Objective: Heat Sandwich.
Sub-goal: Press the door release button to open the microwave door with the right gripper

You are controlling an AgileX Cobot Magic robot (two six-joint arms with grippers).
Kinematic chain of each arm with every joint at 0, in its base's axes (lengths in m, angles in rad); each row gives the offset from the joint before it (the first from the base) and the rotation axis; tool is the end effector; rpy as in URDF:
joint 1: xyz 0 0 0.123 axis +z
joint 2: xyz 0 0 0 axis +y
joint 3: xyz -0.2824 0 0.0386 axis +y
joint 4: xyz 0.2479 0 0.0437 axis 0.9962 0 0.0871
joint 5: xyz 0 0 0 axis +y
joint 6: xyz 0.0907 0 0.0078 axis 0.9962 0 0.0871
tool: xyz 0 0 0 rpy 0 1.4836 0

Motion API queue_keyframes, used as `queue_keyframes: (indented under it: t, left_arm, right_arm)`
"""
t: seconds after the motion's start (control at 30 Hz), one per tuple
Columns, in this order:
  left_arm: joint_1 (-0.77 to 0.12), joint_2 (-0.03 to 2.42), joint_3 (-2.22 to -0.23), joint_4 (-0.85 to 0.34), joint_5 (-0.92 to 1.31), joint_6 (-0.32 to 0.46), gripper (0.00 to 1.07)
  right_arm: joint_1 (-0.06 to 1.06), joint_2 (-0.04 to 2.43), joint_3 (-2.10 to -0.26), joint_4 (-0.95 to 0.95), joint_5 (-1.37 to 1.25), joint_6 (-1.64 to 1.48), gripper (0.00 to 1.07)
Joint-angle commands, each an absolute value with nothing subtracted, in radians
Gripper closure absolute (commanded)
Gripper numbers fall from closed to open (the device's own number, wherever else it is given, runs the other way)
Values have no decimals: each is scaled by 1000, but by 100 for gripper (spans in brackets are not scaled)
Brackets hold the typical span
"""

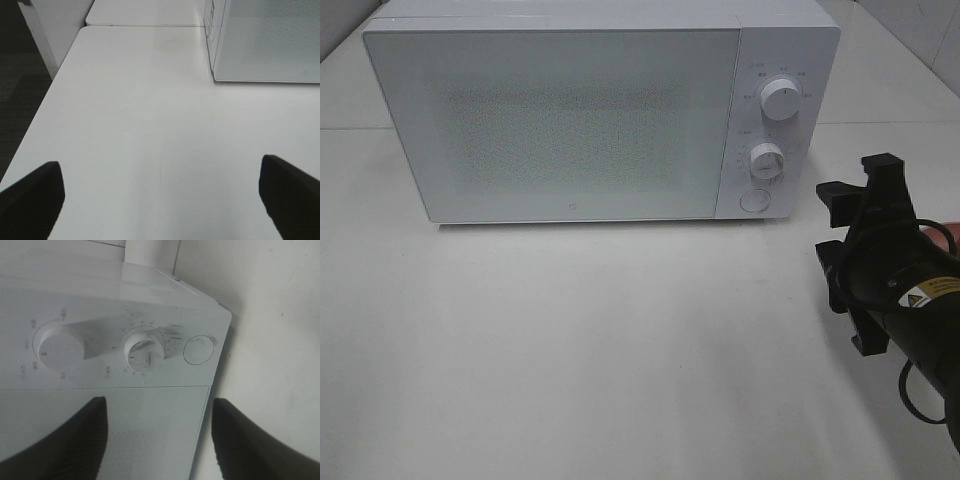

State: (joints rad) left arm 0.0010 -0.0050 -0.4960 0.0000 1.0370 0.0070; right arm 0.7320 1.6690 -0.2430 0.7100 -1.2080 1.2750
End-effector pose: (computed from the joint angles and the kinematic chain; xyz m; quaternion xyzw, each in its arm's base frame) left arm -0.0042 0.0000 0.2780 0.0025 0.8467 0.0021 0.5320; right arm 0.1972 0.1027 0.1445 0.4848 0.5968 0.4339 0.4697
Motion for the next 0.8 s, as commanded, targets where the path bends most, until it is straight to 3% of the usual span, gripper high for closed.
queue_keyframes:
  t: [0.03, 0.17, 0.2, 0.23, 0.27, 0.3, 0.8]
  left_arm:
    - [4, -30, -493, 0, 1031, 6, 1]
    - [4, -30, -493, 0, 1031, 6, 1]
    - [4, -30, -493, 0, 1031, 6, 1]
    - [4, -30, -493, 0, 1031, 6, 1]
    - [4, -30, -493, 0, 1031, 6, 1]
    - [4, -30, -493, 0, 1031, 6, 1]
    - [4, -30, -493, 0, 1031, 6, 1]
  right_arm:
    - [735, 1668, -242, 724, -1277, 1405, 54]
    - [735, 1668, -244, 724, -1272, 1508, 79]
    - [735, 1668, -244, 724, -1272, 1508, 79]
    - [734, 1668, -244, 724, -1272, 1511, 86]
    - [729, 1668, -244, 723, -1272, 1513, 100]
    - [729, 1668, -244, 723, -1268, 1513, 106]
    - [728, 1731, -298, 708, -1151, 1489, 107]
